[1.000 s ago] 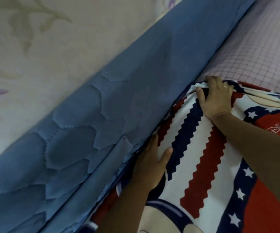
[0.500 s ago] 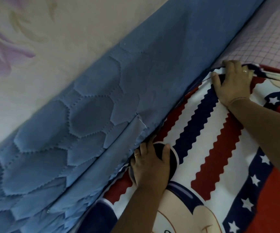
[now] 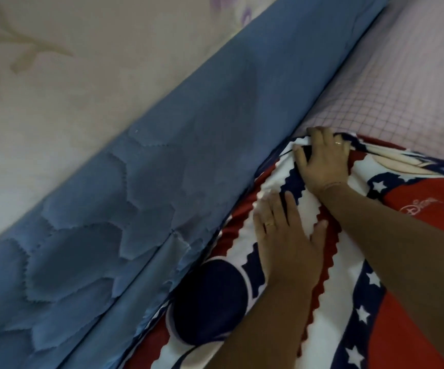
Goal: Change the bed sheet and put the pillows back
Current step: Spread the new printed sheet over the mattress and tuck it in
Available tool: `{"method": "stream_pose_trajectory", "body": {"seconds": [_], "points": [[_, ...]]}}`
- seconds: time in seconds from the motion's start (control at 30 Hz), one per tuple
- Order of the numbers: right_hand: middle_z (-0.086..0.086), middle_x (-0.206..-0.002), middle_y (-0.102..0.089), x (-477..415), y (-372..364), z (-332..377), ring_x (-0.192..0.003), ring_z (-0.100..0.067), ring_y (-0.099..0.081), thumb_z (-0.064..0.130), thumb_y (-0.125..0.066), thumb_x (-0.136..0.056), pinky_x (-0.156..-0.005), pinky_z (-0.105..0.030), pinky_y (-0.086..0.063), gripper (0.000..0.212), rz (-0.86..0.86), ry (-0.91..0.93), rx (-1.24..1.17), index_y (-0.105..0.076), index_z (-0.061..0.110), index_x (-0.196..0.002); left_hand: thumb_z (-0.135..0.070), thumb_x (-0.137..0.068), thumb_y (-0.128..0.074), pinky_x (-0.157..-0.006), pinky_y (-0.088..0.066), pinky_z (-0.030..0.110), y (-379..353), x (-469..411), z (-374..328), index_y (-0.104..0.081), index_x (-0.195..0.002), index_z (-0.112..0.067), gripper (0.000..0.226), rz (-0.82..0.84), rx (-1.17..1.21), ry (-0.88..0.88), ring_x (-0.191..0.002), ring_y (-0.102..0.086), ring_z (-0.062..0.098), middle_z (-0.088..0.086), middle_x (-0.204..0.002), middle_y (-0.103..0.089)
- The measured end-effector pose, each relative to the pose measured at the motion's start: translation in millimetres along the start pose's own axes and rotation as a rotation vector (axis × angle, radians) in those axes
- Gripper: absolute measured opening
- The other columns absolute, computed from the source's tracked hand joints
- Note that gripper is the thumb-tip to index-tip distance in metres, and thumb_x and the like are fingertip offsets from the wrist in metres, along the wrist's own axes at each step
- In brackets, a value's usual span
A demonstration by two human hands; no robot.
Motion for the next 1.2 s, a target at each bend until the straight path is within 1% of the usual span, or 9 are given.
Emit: {"method": "stream_pose_trajectory", "body": {"seconds": [0.17,0.33,0.4,0.5,0.63,0.77,0.87,1.07,1.2], "points": [[-0.01,-0.122,-0.059,-2.8,6.5,-1.5,-0.105,-0.033,-0.053,0.044,-0.033,-0.094,-0.095,-0.043,-0.033,0.049,0.022,-0.058,-0.165,-0.059,0.011,-0.119,-0.064,-0.089,0.016,-0.122,0.005,0.04,-23.8,-38.6,-13.7,-0.002,-0.156,-0.019,0.083,-0.125,-0.02,0.028,-0.151,-0.002,0.023,0.006,-0.164,-0.005],[-0.008,-0.136,-0.052,-3.8,54.5,-4.0,-0.126,-0.021,-0.047,0.037,-0.037,-0.103,-0.112,-0.031,-0.03,0.044,0.17,-0.291,-0.81,-0.051,0.01,-0.134,-0.06,-0.096,0.002,-0.122,-0.014,0.044,-28.7,-38.0,-13.0,-0.011,-0.155,-0.016,0.075,-0.177,-0.043,0.027,-0.149,-0.013,0.023,0.007,-0.162,-0.017],[0.0,-0.131,-0.051,4.4,95.1,-20.8,-0.119,-0.014,-0.05,0.041,-0.038,-0.101,-0.105,-0.019,-0.036,0.042,0.115,-0.36,-0.908,-0.053,0.016,-0.132,-0.058,-0.097,-0.002,-0.121,-0.017,0.046,-28.2,-39.3,-9.6,-0.011,-0.155,-0.013,0.073,-0.175,-0.054,0.024,-0.149,-0.015,0.025,0.009,-0.161,-0.018],[0.014,-0.133,-0.05,33.5,160.0,-77.1,-0.109,-0.011,-0.057,0.057,-0.047,-0.092,-0.095,-0.025,-0.048,0.048,0.091,-0.373,-0.848,-0.051,0.031,-0.133,-0.058,-0.097,-0.004,-0.12,-0.019,0.047,-28.5,-40.1,-9.0,-0.016,-0.155,-0.011,0.075,-0.167,-0.059,0.006,-0.148,-0.019,0.028,0.011,-0.16,-0.021],[0.007,-0.143,-0.048,74.8,220.3,-166.4,-0.123,-0.017,-0.052,0.064,-0.062,-0.077,-0.105,-0.033,-0.038,0.077,0.347,-0.503,-0.22,-0.04,0.032,-0.143,-0.056,-0.096,-0.008,-0.119,-0.02,0.048,-29.5,-41.1,-11.0,-0.019,-0.154,-0.009,0.075,-0.176,-0.064,-0.002,-0.147,-0.021,0.03,0.014,-0.159,-0.024],[-0.005,-0.121,-0.065,102.7,253.4,-223.4,-0.105,-0.025,-0.061,0.056,-0.069,-0.077,-0.086,-0.033,-0.046,0.057,0.517,-0.583,0.216,-0.057,0.025,-0.124,-0.052,-0.097,-0.012,-0.119,-0.02,0.048,-30.0,-40.2,-12.6,-0.022,-0.153,-0.007,0.072,-0.2,-0.082,-0.012,-0.145,-0.025,0.031,0.016,-0.157,-0.027],[-0.006,-0.086,-0.07,94.7,263.9,-243.8,-0.074,-0.02,-0.059,0.045,-0.073,-0.079,-0.066,-0.028,-0.04,0.033,0.495,-0.554,0.246,-0.07,0.015,-0.092,-0.05,-0.097,-0.014,-0.118,-0.021,0.048,-30.2,-39.3,-13.2,-0.024,-0.152,-0.006,0.072,-0.216,-0.084,-0.007,-0.144,-0.027,0.032,0.017,-0.156,-0.029],[-0.013,-0.078,-0.07,72.3,297.2,-272.6,-0.068,-0.022,-0.062,0.023,-0.079,-0.077,-0.061,-0.025,-0.04,0.019,0.408,-0.607,0.035,-0.066,0.008,-0.078,-0.048,-0.096,-0.017,-0.116,-0.025,0.051,-31.1,-40.5,-13.8,-0.027,-0.151,-0.003,0.071,-0.245,-0.074,-0.011,-0.142,-0.031,0.035,0.021,-0.153,-0.034],[-0.003,-0.094,-0.069,54.1,329.3,-295.8,-0.088,-0.014,-0.063,0.07,-0.076,-0.053,-0.08,-0.021,-0.045,0.066,0.131,-0.678,-0.174,-0.071,0.023,-0.099,-0.048,-0.095,-0.018,-0.116,-0.024,0.052,-30.8,-40.0,-16.2,-0.029,-0.15,-0.004,0.071,-0.266,-0.053,-0.004,-0.139,-0.035,0.038,0.024,-0.15,-0.038]]}}
Point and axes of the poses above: each hand's wrist, its own x-axis away from the middle knuckle, its own y-axis out of the back of the hand, z = x × y, the point moved 1 cm from there along -x, towards the middle knuckle
